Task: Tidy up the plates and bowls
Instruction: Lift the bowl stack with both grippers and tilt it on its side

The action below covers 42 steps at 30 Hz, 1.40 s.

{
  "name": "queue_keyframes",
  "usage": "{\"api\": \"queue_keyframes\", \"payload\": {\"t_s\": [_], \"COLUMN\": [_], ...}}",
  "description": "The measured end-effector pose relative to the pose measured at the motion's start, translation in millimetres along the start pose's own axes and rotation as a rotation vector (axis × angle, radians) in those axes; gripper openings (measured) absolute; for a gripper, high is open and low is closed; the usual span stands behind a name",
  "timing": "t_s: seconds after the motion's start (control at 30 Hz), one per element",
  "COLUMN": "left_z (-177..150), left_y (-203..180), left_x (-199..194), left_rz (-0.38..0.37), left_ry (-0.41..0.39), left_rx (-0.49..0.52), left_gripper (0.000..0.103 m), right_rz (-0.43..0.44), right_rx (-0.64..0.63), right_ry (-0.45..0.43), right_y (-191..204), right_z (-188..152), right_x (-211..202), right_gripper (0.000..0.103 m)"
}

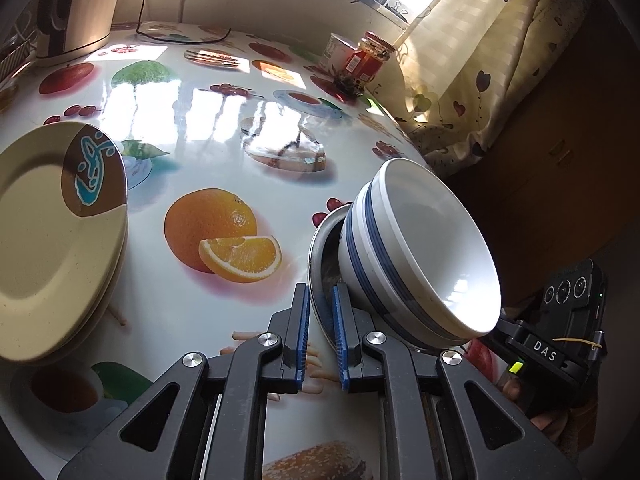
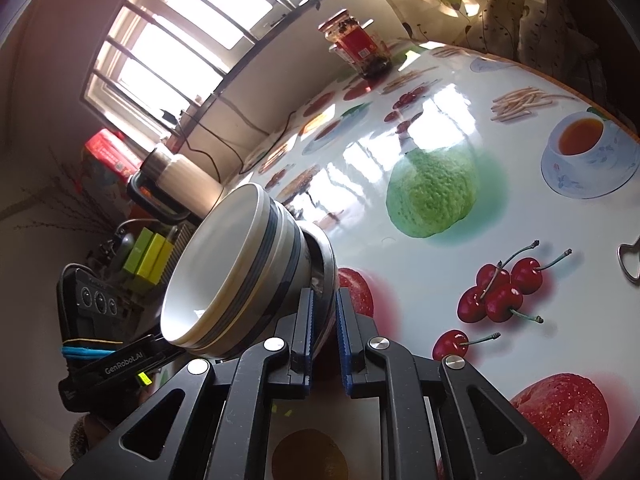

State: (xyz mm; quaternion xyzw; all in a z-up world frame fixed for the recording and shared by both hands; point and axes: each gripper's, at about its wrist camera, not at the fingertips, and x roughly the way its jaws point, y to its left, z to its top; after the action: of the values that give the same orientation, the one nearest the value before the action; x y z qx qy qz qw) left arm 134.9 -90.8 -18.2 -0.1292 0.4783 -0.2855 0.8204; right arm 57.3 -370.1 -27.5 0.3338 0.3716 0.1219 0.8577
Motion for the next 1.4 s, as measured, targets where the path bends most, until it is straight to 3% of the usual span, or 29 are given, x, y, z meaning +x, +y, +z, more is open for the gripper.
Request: {"api": "queue_keyframes", "payload": {"t_s": [1.4], "left_z": [2.2], "left_y": [3.8], "left_x": [-0.2], "left_rz": [0.008], "left_ry": [-0.012], "left_rx": [-0.006], "left_gripper": [0.012], "right_rz": [0.035], "right_rx": [-0.007], "right_ry": [-0.021], "right_y": [-1.3], "right_z": [1.8], "right_x": [2.6], "right_gripper": [0.013]}}
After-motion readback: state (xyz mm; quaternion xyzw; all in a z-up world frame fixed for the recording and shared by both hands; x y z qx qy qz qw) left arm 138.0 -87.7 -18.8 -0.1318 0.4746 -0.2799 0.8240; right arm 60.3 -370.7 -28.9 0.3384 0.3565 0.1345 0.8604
